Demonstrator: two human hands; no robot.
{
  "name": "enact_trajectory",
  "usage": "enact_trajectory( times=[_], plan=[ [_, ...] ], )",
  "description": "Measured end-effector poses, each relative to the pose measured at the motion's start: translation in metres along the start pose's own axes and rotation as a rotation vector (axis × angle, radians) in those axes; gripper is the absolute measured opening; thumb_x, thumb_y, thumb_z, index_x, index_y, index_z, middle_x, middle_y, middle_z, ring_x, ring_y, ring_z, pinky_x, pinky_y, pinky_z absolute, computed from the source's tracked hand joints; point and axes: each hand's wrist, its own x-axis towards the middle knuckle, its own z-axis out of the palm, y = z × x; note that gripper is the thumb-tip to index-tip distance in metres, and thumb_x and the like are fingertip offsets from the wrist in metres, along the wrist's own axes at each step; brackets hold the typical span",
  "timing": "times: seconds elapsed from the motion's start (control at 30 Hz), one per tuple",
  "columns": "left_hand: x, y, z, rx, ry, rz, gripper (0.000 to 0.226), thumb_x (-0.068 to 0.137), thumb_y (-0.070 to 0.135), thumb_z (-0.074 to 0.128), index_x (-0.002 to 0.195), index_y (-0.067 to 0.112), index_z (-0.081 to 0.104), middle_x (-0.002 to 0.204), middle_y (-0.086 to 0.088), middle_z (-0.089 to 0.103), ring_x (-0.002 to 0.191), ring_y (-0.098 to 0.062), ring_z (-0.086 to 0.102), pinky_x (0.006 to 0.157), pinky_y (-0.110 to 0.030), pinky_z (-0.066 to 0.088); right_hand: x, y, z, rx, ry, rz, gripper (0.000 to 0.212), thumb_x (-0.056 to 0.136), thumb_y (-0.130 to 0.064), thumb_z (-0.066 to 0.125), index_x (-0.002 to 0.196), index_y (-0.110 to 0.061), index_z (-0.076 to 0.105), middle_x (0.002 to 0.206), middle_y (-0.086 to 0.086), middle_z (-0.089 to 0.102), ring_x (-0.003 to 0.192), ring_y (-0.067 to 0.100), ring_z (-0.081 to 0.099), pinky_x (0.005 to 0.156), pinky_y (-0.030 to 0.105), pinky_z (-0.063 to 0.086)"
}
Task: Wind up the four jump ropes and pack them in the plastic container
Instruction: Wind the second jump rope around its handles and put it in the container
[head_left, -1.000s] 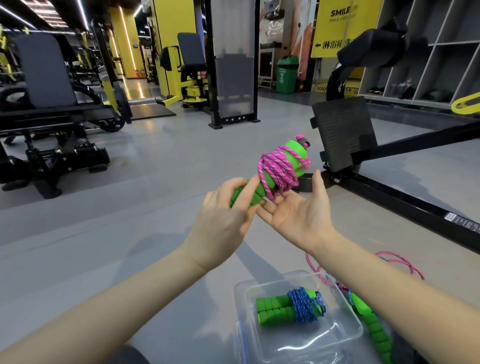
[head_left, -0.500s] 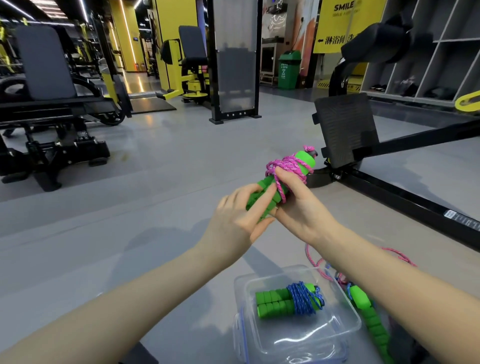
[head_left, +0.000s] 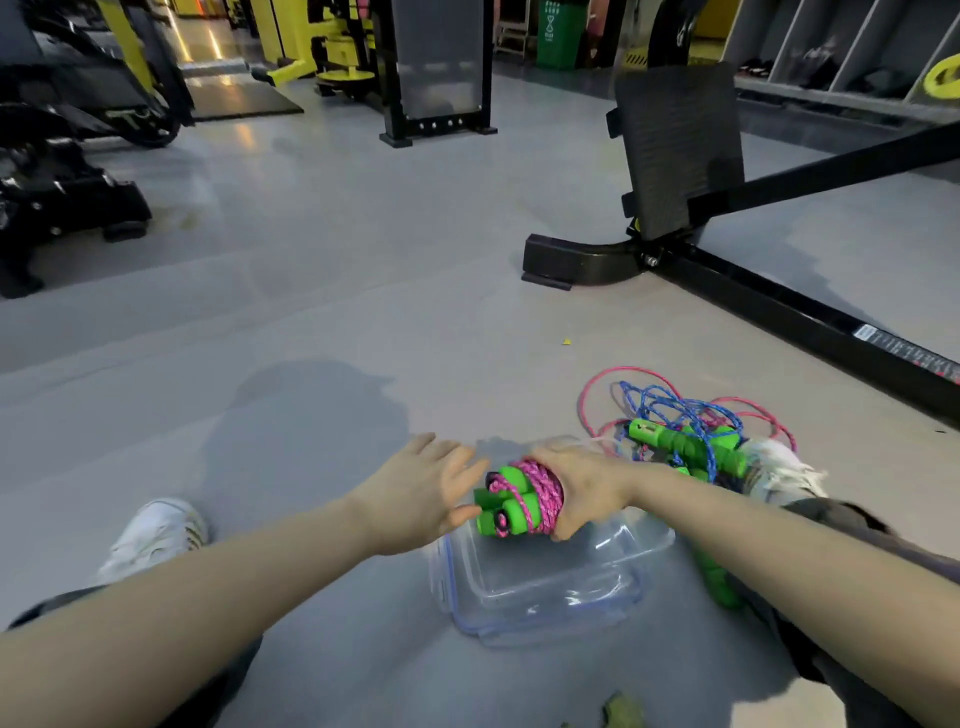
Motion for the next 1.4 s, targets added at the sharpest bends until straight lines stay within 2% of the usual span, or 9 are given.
enact_trajectory(
  times=[0.13, 0.23, 0.33, 0.43, 0.73, 0.9, 1.13, 1.3, 1.4],
  plan=[
    [0.0, 0.026, 0.019, -0.215, -0.121, -0.087, 0.055, 0.087, 0.053, 0.029, 0.12, 0.016, 0.053, 0.101, -0.001, 0.066, 0.084, -0.017, 0.065, 0.079, -0.024, 0.049, 0.017, 0.003, 0.034, -0.074, -0.117, 0.038, 0.069, 0.063, -0.025, 0.079, 0.121, -0.011, 0.042, 0.115, 0.01, 0.05, 0.104, 0.024, 0.051, 0.085, 0.027, 0.043],
    [0.005, 0.041, 0.028, -0.371, -0.269, -0.222, 0.085, 0.08, 0.068, 0.018, 0.144, 0.016, 0.038, 0.139, -0.004, 0.047, 0.121, -0.023, 0.051, 0.101, -0.029, 0.037, 0.027, 0.001, 0.04, -0.136, -0.219, 0.06, 0.077, 0.065, -0.029, 0.079, 0.128, -0.012, 0.037, 0.124, 0.01, 0.047, 0.114, 0.026, 0.049, 0.095, 0.033, 0.044],
    [0.009, 0.052, 0.04, -0.444, -0.369, -0.269, 0.079, 0.088, 0.065, 0.043, 0.149, 0.019, 0.023, 0.151, 0.001, 0.03, 0.132, -0.019, 0.037, 0.106, -0.027, 0.026, 0.033, 0.002, 0.038, -0.057, -0.306, 0.081, 0.066, 0.066, -0.028, 0.078, 0.118, -0.015, 0.041, 0.114, 0.005, 0.049, 0.105, 0.024, 0.053, 0.086, 0.031, 0.047],
    [0.013, 0.057, 0.045, -0.497, -0.352, -0.272, 0.076, 0.087, 0.059, 0.052, 0.148, 0.022, 0.025, 0.148, 0.004, 0.032, 0.129, -0.017, 0.039, 0.103, -0.027, 0.03, 0.031, 0.007, 0.045, -0.04, -0.312, 0.103, 0.062, 0.066, -0.035, 0.078, 0.112, -0.018, 0.041, 0.103, 0.001, 0.047, 0.094, 0.02, 0.052, 0.076, 0.028, 0.044],
    [0.024, 0.077, 0.057, -0.438, -0.273, -0.308, 0.055, 0.084, 0.043, 0.064, 0.128, 0.013, 0.049, 0.125, -0.005, 0.051, 0.112, -0.027, 0.052, 0.084, -0.035, 0.043, 0.021, 0.021, 0.045, -0.106, -0.324, 0.1, 0.085, 0.072, -0.05, 0.052, 0.147, -0.024, 0.022, 0.124, 0.007, 0.035, 0.122, 0.028, 0.032, 0.103, 0.039, 0.031],
    [0.018, 0.071, 0.064, -0.418, -0.23, -0.234, 0.07, 0.039, 0.053, 0.088, 0.094, 0.018, 0.064, 0.083, 0.004, 0.063, 0.063, -0.016, 0.063, 0.043, -0.019, 0.044, 0.018, 0.027, 0.034, -0.259, -0.284, 0.033, 0.072, 0.083, -0.045, 0.06, 0.146, -0.031, 0.026, 0.115, 0.007, 0.037, 0.114, 0.026, 0.038, 0.095, 0.033, 0.034],
    [0.025, 0.074, 0.063, -0.575, -0.248, -0.302, 0.051, 0.082, 0.05, 0.058, 0.113, 0.009, 0.058, 0.105, -0.007, 0.059, 0.095, -0.029, 0.056, 0.084, -0.034, 0.046, 0.01, 0.038, 0.046, -0.13, -0.126, 0.031, 0.055, 0.075, -0.037, 0.073, 0.118, -0.013, 0.047, 0.108, 0.007, 0.06, 0.091, 0.022, 0.054, 0.075, 0.032, 0.043],
    [0.024, 0.078, 0.066, -0.559, -0.239, -0.323, 0.067, 0.073, 0.05, 0.071, 0.13, 0.019, 0.055, 0.109, -0.005, 0.059, 0.093, -0.028, 0.059, 0.078, -0.034, 0.052, 0.008, 0.041, 0.053, -0.056, -0.059, 0.056, 0.045, 0.074, -0.043, 0.067, 0.107, -0.012, 0.06, 0.102, 0.006, 0.063, 0.09, 0.024, 0.057, 0.08, 0.036, 0.048],
    [0.025, 0.08, 0.063, -0.579, -0.25, -0.315, 0.065, 0.077, 0.048, 0.071, 0.134, 0.022, 0.053, 0.118, -0.003, 0.055, 0.102, -0.027, 0.055, 0.079, -0.034, 0.049, 0.009, 0.045, 0.043, -0.049, 0.064, 0.038, 0.032, 0.083, -0.026, 0.053, 0.109, -0.012, 0.065, 0.106, 0.009, 0.058, 0.097, 0.025, 0.055, 0.089, 0.039, 0.045]
  ],
)
